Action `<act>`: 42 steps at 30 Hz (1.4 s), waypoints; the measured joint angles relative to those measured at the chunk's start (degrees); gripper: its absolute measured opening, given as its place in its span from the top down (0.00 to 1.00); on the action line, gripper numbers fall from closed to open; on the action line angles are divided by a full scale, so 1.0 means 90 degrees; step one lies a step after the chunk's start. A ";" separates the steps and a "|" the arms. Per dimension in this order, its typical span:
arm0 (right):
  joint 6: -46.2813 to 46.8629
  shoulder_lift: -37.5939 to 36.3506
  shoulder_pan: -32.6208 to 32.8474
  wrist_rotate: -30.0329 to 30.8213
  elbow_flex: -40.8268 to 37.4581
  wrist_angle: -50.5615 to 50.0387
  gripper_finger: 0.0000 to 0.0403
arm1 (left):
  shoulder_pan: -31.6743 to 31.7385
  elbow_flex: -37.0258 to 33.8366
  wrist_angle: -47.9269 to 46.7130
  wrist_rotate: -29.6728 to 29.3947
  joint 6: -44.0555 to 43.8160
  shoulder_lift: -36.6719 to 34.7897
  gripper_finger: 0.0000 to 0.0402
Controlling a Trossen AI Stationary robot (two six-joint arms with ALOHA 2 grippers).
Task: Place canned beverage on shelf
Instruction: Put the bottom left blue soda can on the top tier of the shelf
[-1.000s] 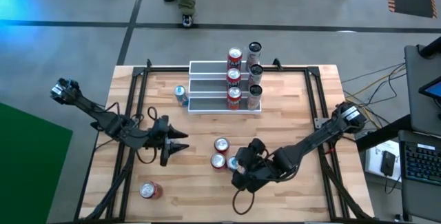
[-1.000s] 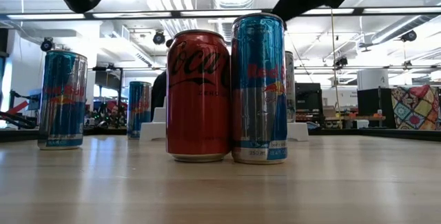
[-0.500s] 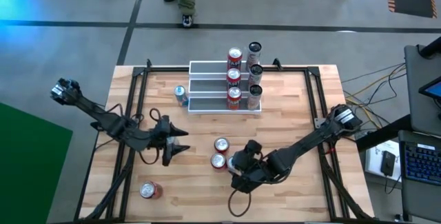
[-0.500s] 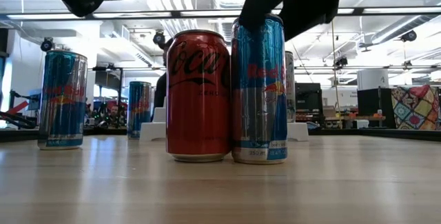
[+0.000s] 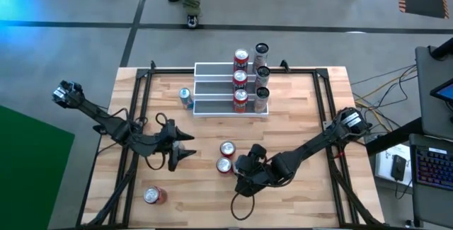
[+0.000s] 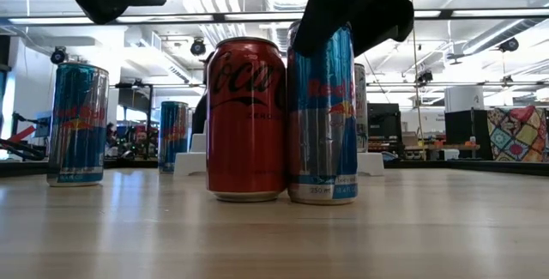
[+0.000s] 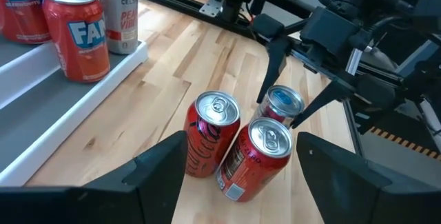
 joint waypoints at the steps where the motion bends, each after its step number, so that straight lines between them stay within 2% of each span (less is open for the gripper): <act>1: 0.0000 0.0000 -0.0013 -0.0005 0.0000 0.0006 0.42 | 0.0000 0.0000 0.0000 0.0000 -0.0002 0.0000 0.36; 14: 0.0007 0.0000 -0.0031 -0.0028 0.0000 0.0003 0.42 | -0.0002 0.0000 -0.0002 0.0012 -0.0111 -0.0002 0.36; 29: 0.0029 -0.0049 -0.0036 -0.0098 0.0011 -0.0021 0.43 | 0.0000 0.0000 -0.0001 0.0450 -0.0140 -0.0027 0.36; 42: -0.0377 -0.0054 -0.0036 -0.0379 0.0439 -0.0196 0.43 | 0.0000 0.0000 0.0006 0.0634 -0.0051 -0.0029 0.36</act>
